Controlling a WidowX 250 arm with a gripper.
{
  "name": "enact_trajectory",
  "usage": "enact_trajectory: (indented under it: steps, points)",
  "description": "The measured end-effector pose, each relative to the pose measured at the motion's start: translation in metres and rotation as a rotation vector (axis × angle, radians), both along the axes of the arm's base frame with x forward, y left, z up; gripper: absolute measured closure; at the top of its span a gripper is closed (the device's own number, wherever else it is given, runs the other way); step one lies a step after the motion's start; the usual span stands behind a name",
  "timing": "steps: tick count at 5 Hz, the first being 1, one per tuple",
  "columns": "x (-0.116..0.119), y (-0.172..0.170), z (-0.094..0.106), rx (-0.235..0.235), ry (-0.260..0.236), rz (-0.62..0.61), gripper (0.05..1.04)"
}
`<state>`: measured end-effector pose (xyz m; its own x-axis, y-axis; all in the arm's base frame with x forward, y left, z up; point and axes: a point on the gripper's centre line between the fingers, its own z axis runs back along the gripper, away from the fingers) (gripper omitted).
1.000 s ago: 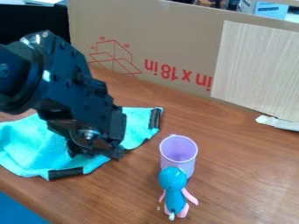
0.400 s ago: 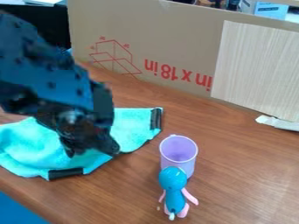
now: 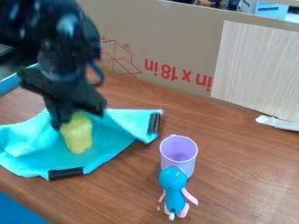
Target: Unfold the cloth from the bottom right to the top left. Yellow figure on the cloth.
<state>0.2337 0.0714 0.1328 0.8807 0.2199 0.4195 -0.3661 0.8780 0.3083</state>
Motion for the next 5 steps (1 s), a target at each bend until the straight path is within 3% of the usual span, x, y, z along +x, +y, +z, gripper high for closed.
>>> enact_trajectory:
  steps: [1, 3, 5]
  points:
    - [0.011, 0.022, 0.017, -0.048, 0.087, 0.067, 1.033]
    - [0.035, 0.052, 0.023, -0.046, 0.237, 0.163, 1.033]
    - [0.068, 0.084, 0.002, -0.046, 0.277, 0.229, 1.033]
